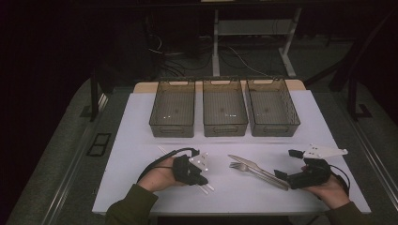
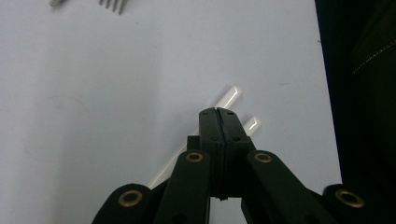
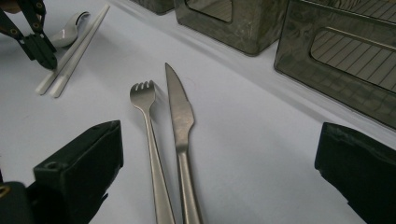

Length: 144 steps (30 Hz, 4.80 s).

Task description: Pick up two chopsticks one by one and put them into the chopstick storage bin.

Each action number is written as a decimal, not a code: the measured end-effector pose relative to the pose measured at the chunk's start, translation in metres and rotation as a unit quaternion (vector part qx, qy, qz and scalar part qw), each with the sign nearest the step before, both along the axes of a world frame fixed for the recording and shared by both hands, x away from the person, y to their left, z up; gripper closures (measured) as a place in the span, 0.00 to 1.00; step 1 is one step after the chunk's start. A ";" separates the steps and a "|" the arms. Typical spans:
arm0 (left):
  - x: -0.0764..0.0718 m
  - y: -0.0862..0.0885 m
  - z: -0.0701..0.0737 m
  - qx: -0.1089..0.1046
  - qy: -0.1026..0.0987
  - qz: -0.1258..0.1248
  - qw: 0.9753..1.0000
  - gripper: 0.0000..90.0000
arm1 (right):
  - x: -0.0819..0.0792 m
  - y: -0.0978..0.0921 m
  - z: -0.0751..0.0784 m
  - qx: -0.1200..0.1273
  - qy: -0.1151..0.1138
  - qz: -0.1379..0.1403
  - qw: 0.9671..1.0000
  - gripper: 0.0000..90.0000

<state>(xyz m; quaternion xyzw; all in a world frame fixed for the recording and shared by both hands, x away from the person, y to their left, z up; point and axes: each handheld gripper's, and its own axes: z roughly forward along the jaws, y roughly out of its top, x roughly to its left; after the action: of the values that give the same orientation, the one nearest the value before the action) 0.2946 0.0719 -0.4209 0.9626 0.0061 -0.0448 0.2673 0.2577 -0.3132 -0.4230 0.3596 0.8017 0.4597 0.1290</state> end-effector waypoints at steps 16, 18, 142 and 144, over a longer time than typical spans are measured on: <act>0.010 -0.020 -0.009 -0.005 -0.030 0.007 1.000 0.99 | 0.000 0.000 0.000 -0.001 0.000 0.000 1.000 0.01; 0.013 -0.023 -0.010 -0.011 -0.035 0.009 0.999 0.98 | 0.000 0.000 0.000 -0.001 0.001 0.001 1.000 0.01; 0.119 0.004 0.153 -0.066 -0.141 0.098 0.983 0.92 | 0.002 -0.002 -0.001 0.007 0.010 -0.003 1.000 0.01; 0.127 0.012 0.161 -0.073 -0.145 0.115 0.980 0.92 | 0.001 -0.002 -0.001 0.007 0.010 -0.001 1.000 0.01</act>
<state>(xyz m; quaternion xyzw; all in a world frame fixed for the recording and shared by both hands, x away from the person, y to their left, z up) 0.4218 0.0843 -0.2599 0.9296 0.0744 0.1260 0.3383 0.2592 -0.3148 -0.4241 0.3660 0.7992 0.4616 0.1191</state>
